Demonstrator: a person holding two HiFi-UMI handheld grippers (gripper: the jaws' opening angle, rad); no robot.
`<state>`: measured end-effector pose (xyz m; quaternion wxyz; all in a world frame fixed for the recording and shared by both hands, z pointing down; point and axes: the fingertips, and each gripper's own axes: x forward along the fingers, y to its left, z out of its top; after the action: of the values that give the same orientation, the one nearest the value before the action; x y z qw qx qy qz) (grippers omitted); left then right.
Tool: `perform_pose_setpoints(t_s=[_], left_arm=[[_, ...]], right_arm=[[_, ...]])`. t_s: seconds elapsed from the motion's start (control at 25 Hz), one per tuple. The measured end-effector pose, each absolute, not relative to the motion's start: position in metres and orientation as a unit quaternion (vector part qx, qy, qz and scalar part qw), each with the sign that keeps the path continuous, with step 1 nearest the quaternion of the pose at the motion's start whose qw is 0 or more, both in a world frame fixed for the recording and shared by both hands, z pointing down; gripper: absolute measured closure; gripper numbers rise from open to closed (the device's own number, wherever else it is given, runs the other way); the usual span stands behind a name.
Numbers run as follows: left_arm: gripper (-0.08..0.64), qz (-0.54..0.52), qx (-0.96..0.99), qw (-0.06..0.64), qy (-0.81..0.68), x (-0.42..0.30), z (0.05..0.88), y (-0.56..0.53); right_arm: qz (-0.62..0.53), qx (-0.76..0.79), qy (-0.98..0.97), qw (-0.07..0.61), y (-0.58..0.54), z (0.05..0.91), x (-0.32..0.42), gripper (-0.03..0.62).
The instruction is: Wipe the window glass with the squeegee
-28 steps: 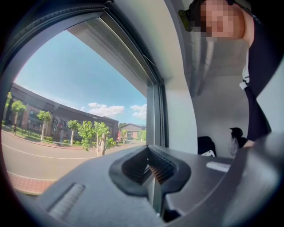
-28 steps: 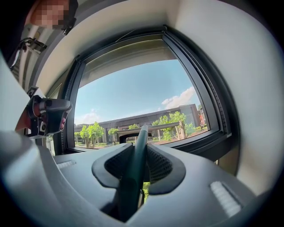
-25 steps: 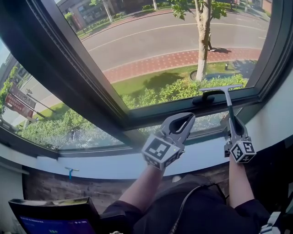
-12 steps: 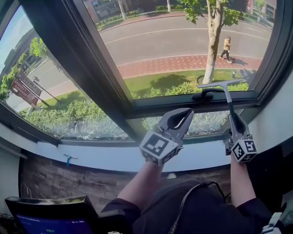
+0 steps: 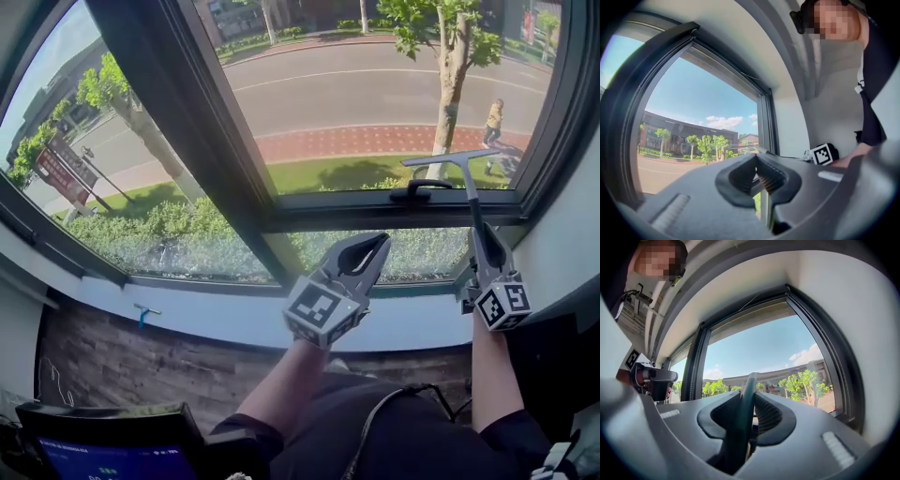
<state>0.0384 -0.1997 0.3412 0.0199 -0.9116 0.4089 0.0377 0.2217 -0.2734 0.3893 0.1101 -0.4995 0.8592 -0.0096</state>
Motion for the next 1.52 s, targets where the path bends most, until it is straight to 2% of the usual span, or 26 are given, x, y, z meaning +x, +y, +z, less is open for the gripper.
perform_pose_setpoints(t_s=[0.6,1.28,1.52], left_arm=[[0.557,0.030,-0.882,0.055,0.467,-0.026,0.326,-0.197],[0.557,0.062,-0.918,0.100,0.379,-0.087,0.297,-0.224],[0.557,0.057,-0.925,0.108,0.360,-0.112,0.300,-0.219]], right_arm=[[0.069,-0.432,0.873,0.214,-0.305,0.264,0.140,0.492],[0.200,-0.459,0.817,0.286,-0.312,0.113,0.035,0.491],[0.231,-0.479,0.795,0.293,-0.312,0.087,0.011,0.491]])
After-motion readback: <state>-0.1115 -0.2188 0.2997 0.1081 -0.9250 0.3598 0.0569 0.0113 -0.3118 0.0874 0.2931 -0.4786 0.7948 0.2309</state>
